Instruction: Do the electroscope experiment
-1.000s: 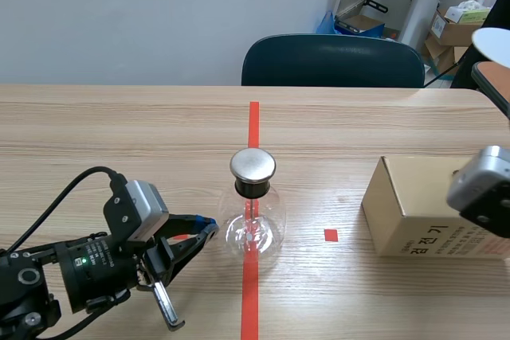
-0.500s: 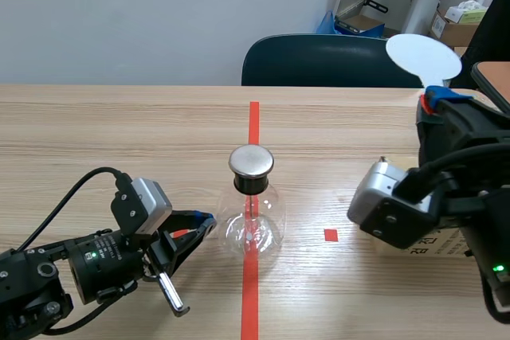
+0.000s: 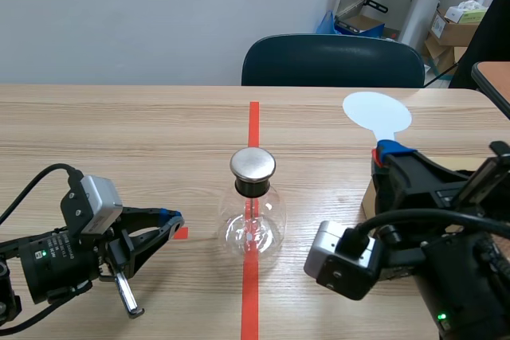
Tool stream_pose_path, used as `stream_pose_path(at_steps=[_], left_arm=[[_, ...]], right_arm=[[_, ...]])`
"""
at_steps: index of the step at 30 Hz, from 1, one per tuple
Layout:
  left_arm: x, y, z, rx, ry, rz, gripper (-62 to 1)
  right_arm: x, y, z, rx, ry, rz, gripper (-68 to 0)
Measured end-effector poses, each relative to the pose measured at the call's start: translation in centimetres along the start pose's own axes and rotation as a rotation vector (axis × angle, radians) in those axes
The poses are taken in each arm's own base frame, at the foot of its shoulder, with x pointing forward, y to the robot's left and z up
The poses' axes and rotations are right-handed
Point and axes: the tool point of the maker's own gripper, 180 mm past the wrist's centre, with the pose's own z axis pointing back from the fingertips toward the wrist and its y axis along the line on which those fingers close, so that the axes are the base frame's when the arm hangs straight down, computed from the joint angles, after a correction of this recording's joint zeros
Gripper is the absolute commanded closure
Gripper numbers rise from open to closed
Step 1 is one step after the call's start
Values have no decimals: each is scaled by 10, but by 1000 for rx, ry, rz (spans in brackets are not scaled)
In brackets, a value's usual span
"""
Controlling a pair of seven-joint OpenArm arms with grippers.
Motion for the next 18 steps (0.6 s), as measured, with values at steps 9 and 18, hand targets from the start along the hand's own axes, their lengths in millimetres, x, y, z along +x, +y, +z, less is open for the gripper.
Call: stream_pose_path(at_steps=[9, 18], left_arm=[[-3, -8, -9, -7, 16, 16, -31], [-3, -10, -9, -17, 19, 5, -31]], right_arm=[[-3, 20, -4, 35, 5, 15, -6], [-3, 21, -4, 38, 6, 15, -6]])
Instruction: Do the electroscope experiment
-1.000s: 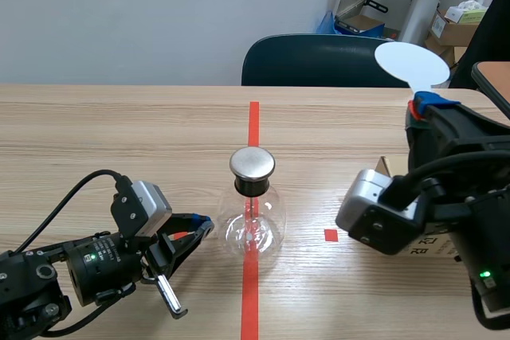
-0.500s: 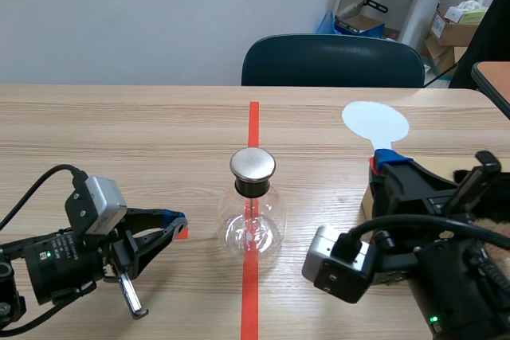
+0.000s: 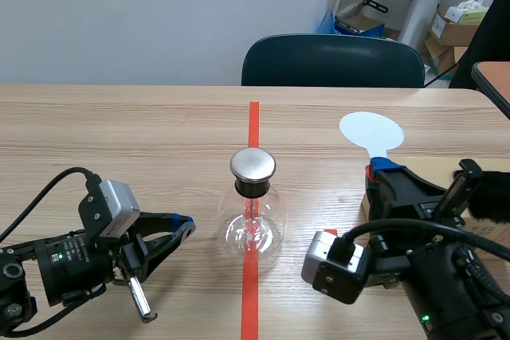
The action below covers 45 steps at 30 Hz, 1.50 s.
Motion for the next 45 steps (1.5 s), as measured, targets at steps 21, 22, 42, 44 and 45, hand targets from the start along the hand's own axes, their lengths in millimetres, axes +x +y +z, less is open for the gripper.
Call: stream_pose_path(at_steps=[21, 22, 42, 44, 45], left_arm=[[-1, 0, 0, 1, 7, -1, -31], [-2, 0, 0, 1, 13, -1, -31], [-7, 0, 0, 1, 37, -1, -31], [-8, 0, 0, 1, 43, -1, -31], [-9, 0, 0, 1, 53, -1, -31]], right_arm=[[3, 0, 0, -1, -16, 8, -6], [3, 0, 0, -1, -16, 8, -6], [3, 0, 0, -1, -16, 8, -6], [3, 0, 0, -1, -16, 8, -6], [3, 0, 0, -1, -16, 8, -6]])
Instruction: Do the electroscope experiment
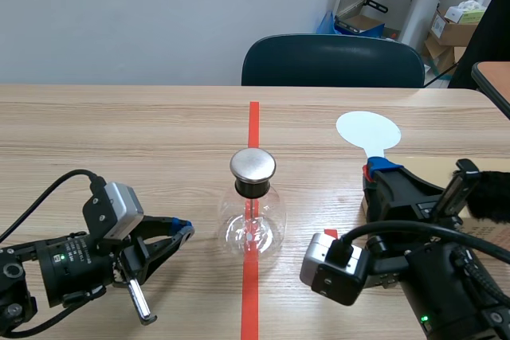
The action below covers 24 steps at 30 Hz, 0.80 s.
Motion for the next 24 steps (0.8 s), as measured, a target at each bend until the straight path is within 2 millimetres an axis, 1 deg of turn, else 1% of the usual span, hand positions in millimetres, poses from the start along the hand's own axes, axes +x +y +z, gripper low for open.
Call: stream_pose_path(at_steps=[3, 24], left_arm=[[-6, 0, 0, 0, 35, 0, -31], [-5, 0, 0, 0, 29, 0, -31]], right_arm=[[0, 0, 0, 0, 0, 0, -6], [0, 0, 0, 0, 0, 0, -6]])
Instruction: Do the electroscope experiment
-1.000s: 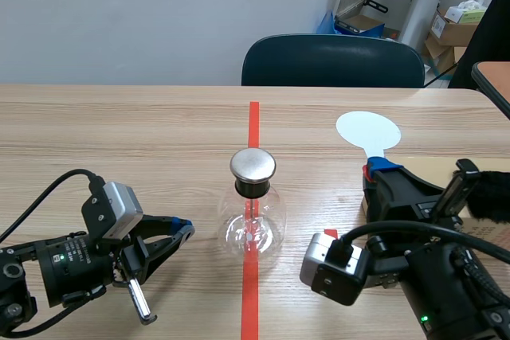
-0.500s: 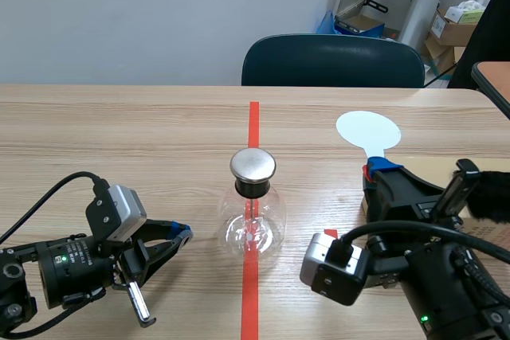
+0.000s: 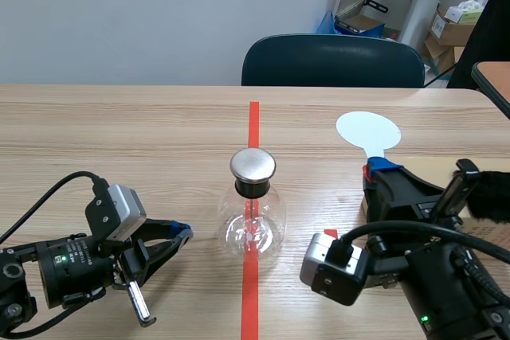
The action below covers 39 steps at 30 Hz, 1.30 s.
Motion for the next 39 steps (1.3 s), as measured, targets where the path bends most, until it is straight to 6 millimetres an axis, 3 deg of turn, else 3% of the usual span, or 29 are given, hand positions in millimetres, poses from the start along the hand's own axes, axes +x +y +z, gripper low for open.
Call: stream_pose_path(at_steps=[39], left_arm=[[3, -3, -4, -3, -12, 7, -31]], right_arm=[[0, 0, 0, 0, 0, 0, -6]])
